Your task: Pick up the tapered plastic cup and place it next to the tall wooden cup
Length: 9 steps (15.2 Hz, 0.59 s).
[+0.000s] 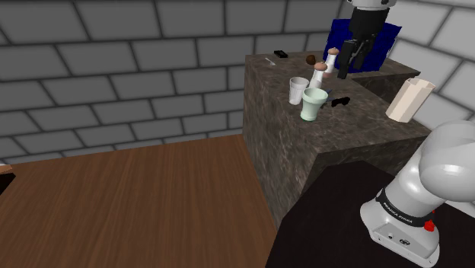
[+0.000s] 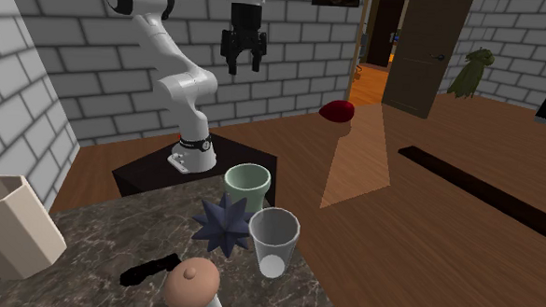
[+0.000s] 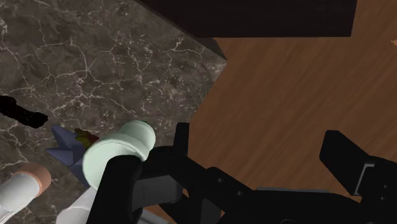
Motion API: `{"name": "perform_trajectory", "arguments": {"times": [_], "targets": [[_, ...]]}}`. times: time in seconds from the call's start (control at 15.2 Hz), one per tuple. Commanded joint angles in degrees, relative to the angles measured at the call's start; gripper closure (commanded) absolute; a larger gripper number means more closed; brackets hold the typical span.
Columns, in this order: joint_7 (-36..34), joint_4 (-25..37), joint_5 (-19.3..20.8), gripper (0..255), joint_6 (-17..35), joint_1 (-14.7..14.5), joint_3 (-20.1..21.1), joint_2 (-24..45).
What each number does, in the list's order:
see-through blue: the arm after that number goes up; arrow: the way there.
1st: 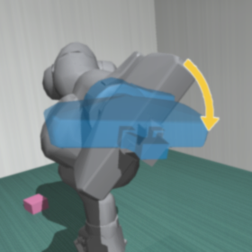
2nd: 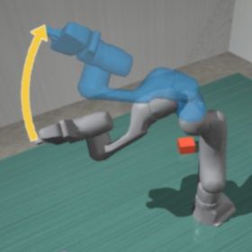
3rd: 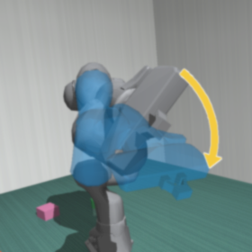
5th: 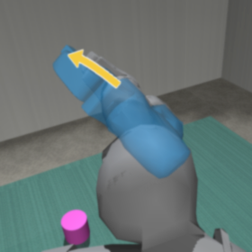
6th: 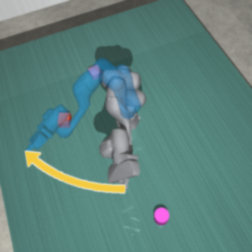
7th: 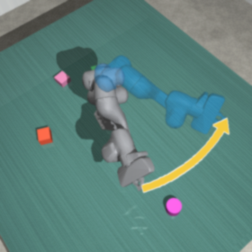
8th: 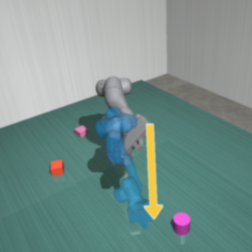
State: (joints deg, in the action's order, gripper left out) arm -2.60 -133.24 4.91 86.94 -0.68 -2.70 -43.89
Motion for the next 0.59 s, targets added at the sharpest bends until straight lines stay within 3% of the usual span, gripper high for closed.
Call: {"name": "perform_trajectory", "arguments": {"times": [0.0, 0.53], "targets": [[0.0, 0.0, 0.0, 0, 0.0, 0.0, 0.0, 0.0], [4.5, 1.1, 3.4, 0, 12.5, 1.4, -5.1, 12.8]]}}
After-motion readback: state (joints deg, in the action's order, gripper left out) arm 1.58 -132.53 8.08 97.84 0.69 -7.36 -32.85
